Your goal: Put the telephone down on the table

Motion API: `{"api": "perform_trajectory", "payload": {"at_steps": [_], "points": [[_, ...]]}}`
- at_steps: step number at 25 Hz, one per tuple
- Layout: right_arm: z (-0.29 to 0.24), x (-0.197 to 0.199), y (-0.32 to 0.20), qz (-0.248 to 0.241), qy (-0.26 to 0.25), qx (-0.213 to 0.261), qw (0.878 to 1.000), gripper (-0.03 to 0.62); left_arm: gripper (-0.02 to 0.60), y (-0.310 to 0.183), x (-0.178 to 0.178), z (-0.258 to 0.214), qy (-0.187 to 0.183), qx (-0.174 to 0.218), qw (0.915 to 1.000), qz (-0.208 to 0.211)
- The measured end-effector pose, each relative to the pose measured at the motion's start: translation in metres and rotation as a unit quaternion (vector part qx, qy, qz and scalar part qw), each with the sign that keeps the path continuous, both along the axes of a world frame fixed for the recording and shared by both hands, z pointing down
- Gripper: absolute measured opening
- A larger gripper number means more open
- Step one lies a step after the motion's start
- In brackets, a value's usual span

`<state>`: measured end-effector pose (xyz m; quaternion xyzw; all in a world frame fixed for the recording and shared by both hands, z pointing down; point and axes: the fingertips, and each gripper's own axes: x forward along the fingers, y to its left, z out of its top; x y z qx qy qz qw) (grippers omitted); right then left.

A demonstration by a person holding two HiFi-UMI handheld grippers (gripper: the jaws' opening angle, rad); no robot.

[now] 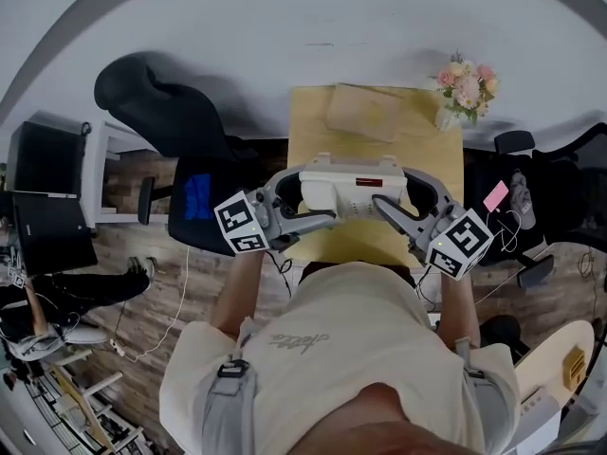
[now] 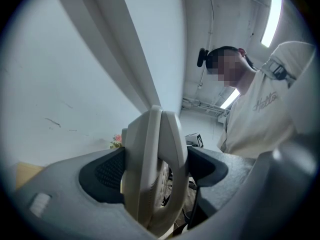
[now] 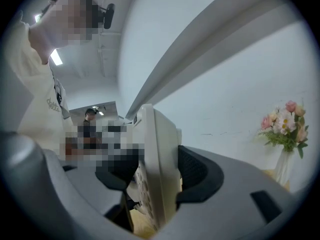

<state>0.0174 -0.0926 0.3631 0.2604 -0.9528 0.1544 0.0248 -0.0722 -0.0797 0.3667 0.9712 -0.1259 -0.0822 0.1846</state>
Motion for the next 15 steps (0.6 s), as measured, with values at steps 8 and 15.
{"api": "perform_trajectory", "payload": {"at_steps": [8, 15], "points": [[0.023, 0.009, -0.013, -0.017, 0.003, -0.030, 0.999, 0.239, 0.385, -0.008, 0.009, 0.024, -0.003, -0.038, 0.9991, -0.018], [0.047, 0.003, -0.011, -0.017, 0.010, -0.056, 0.998, 0.239, 0.385, -0.005, 0.003, 0.047, -0.001, -0.059, 0.9981, -0.021]]}}
